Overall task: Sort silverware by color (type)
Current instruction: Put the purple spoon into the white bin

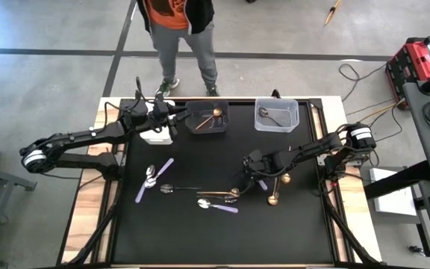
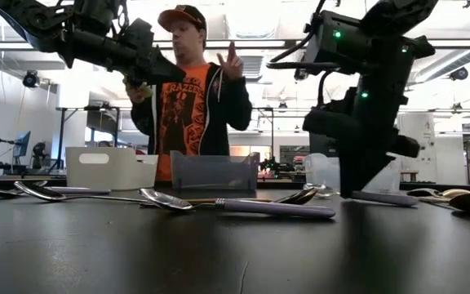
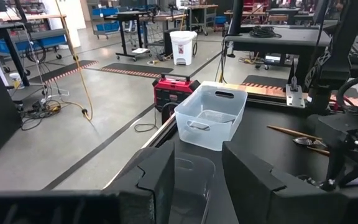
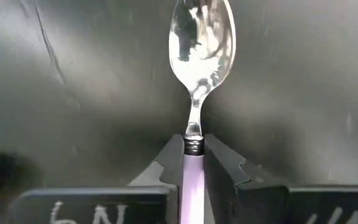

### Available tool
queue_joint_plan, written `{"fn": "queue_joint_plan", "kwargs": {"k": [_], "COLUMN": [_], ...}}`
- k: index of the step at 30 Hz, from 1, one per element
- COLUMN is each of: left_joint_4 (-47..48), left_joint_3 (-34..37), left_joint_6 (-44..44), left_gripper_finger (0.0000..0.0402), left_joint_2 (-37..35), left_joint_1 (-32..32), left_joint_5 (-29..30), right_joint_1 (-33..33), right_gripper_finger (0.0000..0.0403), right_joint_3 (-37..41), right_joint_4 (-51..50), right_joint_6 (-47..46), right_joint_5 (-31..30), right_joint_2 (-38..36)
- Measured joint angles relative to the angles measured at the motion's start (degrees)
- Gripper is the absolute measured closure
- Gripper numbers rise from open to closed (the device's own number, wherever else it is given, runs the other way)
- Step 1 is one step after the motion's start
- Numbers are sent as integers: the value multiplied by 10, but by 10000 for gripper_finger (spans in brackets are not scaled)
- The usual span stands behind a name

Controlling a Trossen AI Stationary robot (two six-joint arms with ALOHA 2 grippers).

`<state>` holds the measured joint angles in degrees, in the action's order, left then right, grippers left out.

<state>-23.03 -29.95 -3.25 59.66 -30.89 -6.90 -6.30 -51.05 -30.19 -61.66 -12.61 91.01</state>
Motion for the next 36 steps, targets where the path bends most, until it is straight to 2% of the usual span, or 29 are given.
{"fn": "queue_joint_plan", "kwargs": {"k": [2, 7, 12, 15, 21, 26, 29, 32, 36], "left_joint_4": [-5, -18, -30, -48, -54, -54, -54, -53, -54], "left_joint_3": [0, 0, 0, 0, 0, 0, 0, 1, 1], "left_joint_6": [7, 25, 38, 42, 53, 53, 53, 53, 53], "left_gripper_finger": [286, 286, 286, 286, 286, 286, 286, 286, 286], "left_joint_2": [0, 0, 1, 1, 2, 14, 23, 31, 38], "left_joint_1": [0, 0, 5, 11, 18, 24, 24, 24, 25], "left_joint_5": [0, -1, -11, -47, -58, -59, -59, -59, -61], "right_joint_1": [2, 17, 40, 55, 88, 105, 115, 123, 123], "right_gripper_finger": [380, 393, 397, 397, 396, 395, 395, 395, 394], "right_joint_3": [-7, -23, -28, -29, -30, -22, 1, 48, 142], "right_joint_4": [0, 76, 244, 329, 329, 316, 339, 415, 582], "right_joint_6": [22, 128, 278, 339, 386, 485, 524, 553, 573], "right_joint_5": [-31, -105, -127, -128, -124, -37, -24, -19, -25], "right_joint_2": [-15, -42, -48, -42, -42, -38, -38, -37, -34]}}
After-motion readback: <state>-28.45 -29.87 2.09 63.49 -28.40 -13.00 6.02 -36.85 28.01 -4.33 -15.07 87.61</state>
